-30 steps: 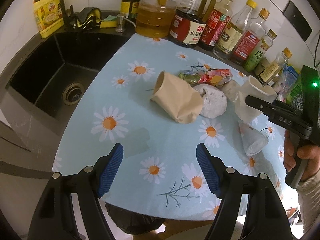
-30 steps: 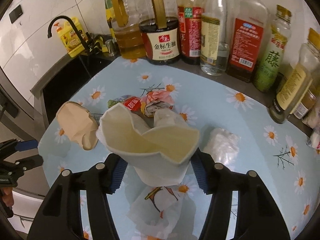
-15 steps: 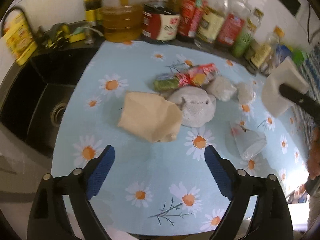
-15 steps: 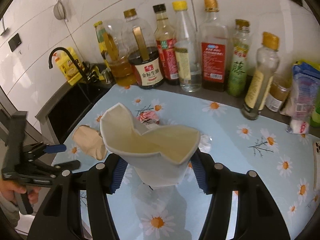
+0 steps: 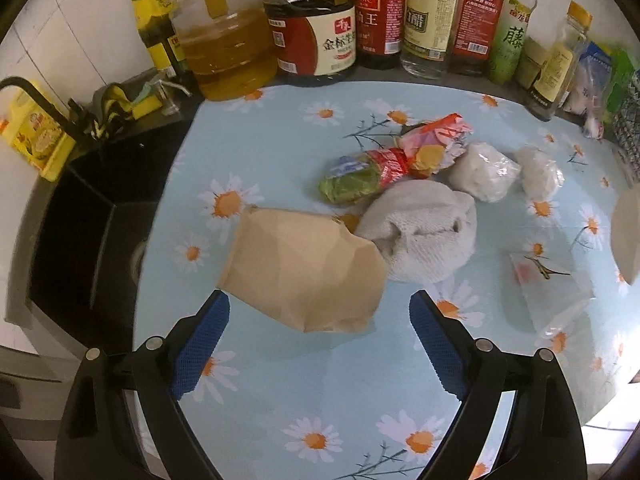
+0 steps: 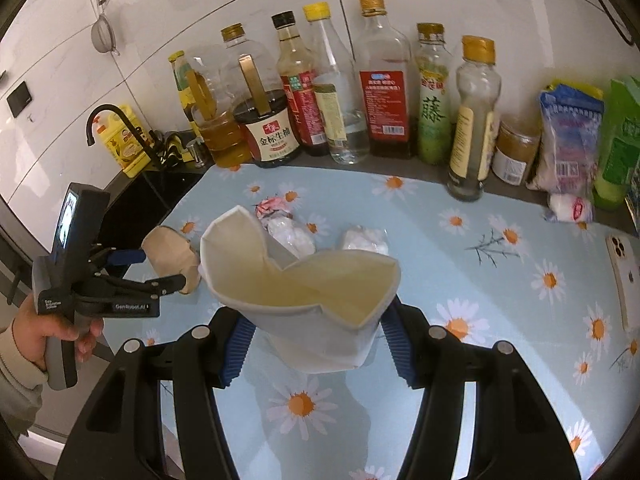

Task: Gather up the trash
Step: 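Grasp the tan paper bag with the left gripper while the right gripper holds the cup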

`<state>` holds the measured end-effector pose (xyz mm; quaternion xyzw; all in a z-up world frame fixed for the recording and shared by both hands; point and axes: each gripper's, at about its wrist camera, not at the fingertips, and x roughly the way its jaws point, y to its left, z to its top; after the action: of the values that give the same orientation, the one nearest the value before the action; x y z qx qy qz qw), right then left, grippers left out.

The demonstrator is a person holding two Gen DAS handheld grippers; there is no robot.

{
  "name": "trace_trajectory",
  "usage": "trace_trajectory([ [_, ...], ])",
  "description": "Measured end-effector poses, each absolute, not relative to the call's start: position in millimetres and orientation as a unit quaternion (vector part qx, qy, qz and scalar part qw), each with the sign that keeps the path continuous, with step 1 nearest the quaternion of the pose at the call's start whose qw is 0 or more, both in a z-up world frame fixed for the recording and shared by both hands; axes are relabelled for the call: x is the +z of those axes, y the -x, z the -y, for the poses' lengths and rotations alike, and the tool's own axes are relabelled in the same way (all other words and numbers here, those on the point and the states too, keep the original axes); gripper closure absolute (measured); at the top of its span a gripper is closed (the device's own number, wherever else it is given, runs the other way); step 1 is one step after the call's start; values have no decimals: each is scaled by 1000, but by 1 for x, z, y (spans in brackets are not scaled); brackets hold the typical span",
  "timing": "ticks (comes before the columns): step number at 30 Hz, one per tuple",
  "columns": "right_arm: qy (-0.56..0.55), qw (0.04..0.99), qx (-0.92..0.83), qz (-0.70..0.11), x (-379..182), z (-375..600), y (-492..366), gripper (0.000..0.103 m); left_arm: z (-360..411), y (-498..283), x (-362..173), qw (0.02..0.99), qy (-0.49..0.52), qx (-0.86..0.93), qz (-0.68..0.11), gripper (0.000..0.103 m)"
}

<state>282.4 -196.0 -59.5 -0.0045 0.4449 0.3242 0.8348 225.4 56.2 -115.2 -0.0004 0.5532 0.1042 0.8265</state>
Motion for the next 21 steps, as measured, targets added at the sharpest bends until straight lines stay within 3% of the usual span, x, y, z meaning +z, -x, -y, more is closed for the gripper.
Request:
trace_trajectory([
  [17, -8, 830, 328, -452, -64, 199, -281, 44, -53, -240, -128, 810, -86, 118, -568, 14],
  [21, -9, 828, 327, -455, -66, 200, -280, 44, -54, -239, -130, 811, -86, 107, -569, 25],
])
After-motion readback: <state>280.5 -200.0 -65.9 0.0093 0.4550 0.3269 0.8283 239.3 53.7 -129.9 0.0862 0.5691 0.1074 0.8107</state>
